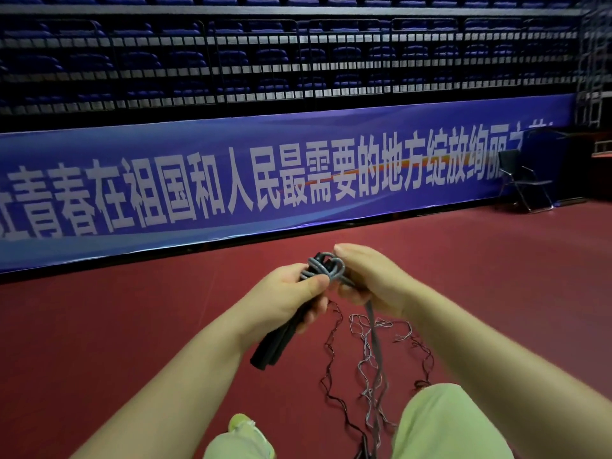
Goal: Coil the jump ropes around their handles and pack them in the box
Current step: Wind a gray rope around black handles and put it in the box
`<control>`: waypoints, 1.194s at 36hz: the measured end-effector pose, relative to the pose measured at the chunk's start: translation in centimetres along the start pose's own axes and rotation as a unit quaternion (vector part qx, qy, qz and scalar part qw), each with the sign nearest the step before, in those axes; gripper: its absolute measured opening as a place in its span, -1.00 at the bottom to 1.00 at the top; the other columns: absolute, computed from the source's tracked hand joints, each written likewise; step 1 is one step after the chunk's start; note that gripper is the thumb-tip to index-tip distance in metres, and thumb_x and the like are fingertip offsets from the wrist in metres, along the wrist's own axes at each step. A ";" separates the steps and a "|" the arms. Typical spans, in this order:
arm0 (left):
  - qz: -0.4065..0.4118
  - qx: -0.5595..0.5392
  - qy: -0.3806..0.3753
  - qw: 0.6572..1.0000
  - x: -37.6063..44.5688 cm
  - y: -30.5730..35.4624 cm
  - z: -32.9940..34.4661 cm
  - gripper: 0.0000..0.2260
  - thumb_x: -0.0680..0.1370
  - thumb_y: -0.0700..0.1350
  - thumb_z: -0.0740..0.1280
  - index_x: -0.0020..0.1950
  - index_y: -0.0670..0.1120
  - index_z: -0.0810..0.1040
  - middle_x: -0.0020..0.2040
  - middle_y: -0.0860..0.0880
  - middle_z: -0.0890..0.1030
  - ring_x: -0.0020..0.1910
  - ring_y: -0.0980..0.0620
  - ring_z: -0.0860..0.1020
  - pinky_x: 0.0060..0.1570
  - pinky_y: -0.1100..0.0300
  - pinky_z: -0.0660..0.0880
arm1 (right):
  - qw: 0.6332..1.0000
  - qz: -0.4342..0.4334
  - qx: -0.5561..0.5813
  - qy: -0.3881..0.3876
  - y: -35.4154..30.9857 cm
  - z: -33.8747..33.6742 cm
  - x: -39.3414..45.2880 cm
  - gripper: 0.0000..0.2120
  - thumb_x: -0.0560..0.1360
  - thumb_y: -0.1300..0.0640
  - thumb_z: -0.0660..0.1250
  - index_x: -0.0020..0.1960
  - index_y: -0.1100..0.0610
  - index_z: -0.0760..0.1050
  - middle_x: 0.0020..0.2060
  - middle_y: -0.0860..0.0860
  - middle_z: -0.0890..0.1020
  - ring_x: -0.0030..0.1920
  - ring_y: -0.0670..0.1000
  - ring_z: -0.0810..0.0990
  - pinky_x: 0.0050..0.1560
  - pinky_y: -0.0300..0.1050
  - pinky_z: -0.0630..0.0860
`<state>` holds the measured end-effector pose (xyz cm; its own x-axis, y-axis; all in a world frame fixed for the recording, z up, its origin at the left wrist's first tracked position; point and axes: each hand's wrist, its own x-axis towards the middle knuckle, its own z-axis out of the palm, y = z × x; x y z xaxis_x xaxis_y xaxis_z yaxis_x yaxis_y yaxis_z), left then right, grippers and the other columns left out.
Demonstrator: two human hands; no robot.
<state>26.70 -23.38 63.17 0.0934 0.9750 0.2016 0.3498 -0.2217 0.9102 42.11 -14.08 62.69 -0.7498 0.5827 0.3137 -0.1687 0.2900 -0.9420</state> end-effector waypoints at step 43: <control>-0.011 0.659 0.124 0.742 2.3 1.0 -0.3 -0.67 0.48 0.20 0.33 -0.04 0.01 0.30 -0.10 0.04 0.52 -0.18 -0.02 0.48 -0.23 0.13 0.39 | 0.978 0.069 -0.044 0.193 3.0 3.0 -0.4 -0.66 0.64 -0.09 0.08 -0.16 0.12 0.38 -0.52 -0.10 0.29 -0.59 -0.13 0.16 -0.57 -0.28 0.10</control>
<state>27.01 -21.39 64.61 -0.0422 0.9152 0.4008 0.9716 0.1310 -0.1969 40.00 -15.68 59.43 -0.4610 0.8594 0.2214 -0.0135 0.2427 -0.9700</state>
